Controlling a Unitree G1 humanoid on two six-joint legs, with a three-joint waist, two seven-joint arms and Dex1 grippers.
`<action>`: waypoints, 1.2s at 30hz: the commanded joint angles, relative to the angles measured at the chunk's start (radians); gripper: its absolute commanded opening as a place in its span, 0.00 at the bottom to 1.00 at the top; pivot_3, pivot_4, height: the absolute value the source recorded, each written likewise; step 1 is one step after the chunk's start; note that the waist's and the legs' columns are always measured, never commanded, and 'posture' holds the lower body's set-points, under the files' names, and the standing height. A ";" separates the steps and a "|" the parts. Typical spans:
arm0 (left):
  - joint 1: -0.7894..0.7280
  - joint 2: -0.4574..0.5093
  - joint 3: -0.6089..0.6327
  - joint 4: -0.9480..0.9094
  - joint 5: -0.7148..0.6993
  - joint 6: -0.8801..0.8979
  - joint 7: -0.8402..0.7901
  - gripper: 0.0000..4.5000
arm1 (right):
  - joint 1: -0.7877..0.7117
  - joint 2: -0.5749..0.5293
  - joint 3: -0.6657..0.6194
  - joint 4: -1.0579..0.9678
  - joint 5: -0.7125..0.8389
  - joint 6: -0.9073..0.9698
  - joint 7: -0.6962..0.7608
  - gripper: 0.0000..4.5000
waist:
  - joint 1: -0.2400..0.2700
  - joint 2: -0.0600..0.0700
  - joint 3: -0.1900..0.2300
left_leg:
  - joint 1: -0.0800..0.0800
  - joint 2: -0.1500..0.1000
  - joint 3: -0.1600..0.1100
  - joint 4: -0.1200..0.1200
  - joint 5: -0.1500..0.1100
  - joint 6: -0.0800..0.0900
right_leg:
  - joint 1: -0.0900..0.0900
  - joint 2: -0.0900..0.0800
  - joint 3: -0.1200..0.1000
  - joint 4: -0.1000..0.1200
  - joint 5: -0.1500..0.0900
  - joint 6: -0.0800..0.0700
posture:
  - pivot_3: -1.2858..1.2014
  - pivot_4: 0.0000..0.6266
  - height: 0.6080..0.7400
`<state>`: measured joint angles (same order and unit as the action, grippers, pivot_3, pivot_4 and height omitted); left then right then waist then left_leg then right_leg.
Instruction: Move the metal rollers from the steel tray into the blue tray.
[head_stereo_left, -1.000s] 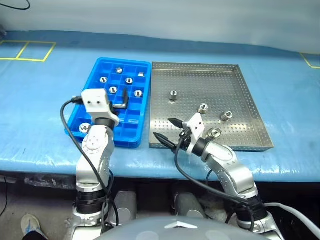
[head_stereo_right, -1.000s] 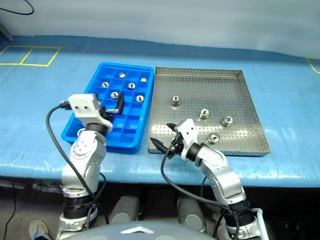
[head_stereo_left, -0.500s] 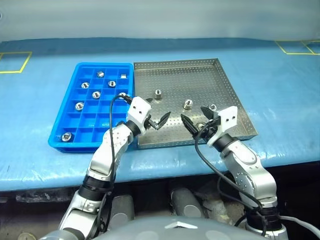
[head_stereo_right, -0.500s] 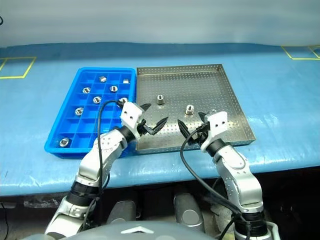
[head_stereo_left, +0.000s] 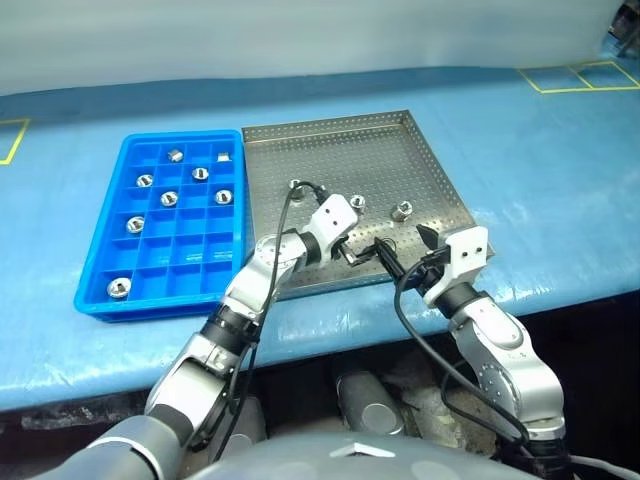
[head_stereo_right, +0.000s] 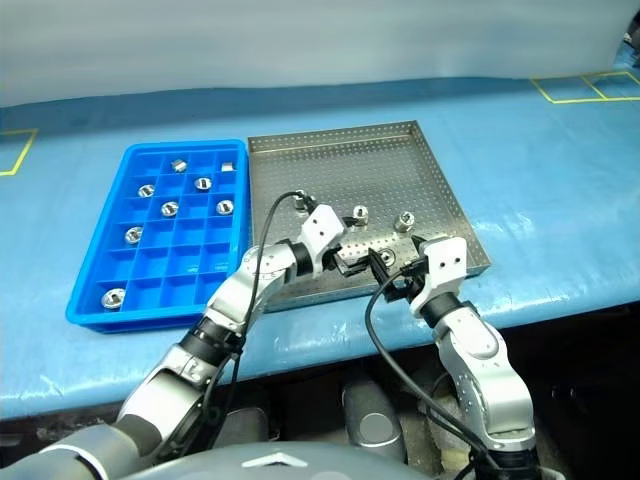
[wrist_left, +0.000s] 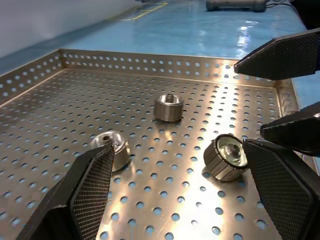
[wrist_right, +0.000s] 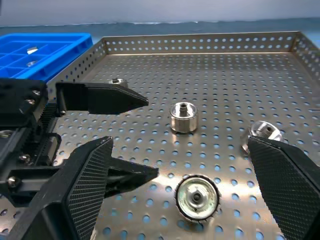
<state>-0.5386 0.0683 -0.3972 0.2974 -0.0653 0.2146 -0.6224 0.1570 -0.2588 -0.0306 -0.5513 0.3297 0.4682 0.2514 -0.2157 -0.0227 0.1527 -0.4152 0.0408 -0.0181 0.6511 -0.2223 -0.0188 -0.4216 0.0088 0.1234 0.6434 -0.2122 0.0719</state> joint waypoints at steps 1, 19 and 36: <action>-0.051 -0.039 -0.013 0.072 0.017 -0.040 -0.031 1.00 | 0.039 0.009 -0.042 -0.083 0.004 -0.016 -0.027 1.00 | -0.028 0.001 0.000 | 0.000 0.000 0.000 0.000 0.000 0.000 | 0.000 0.000 0.000 0.000 0.000 0.000 | 0.36 0.24 1.00; -0.059 -0.114 0.129 0.087 0.026 0.071 0.120 1.00 | 0.139 0.029 -0.055 -0.138 -0.019 -0.025 -0.074 1.00 | -0.240 0.002 -0.001 | 0.003 0.000 -0.001 -0.004 0.000 0.000 | 0.002 0.000 0.001 0.000 -0.001 0.001 | 0.34 0.24 1.00; 0.062 -0.032 0.077 -0.123 0.085 0.300 0.171 1.00 | 0.081 0.014 -0.033 -0.097 -0.033 -0.016 -0.040 1.00 | -0.223 0.002 0.000 | 0.003 0.000 -0.001 -0.005 0.000 0.000 | 0.002 0.000 0.001 0.000 -0.001 0.001 | 0.36 0.24 1.00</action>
<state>-0.4748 0.0408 -0.3014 0.2057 0.0169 0.5079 -0.4496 0.2473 -0.2408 -0.0640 -0.6321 0.2946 0.4638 0.2064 -0.4391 -0.0207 0.1523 -0.4121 0.0403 -0.0194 0.6457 -0.2224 -0.0187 -0.4198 0.0084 0.1248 0.6430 -0.2136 0.0732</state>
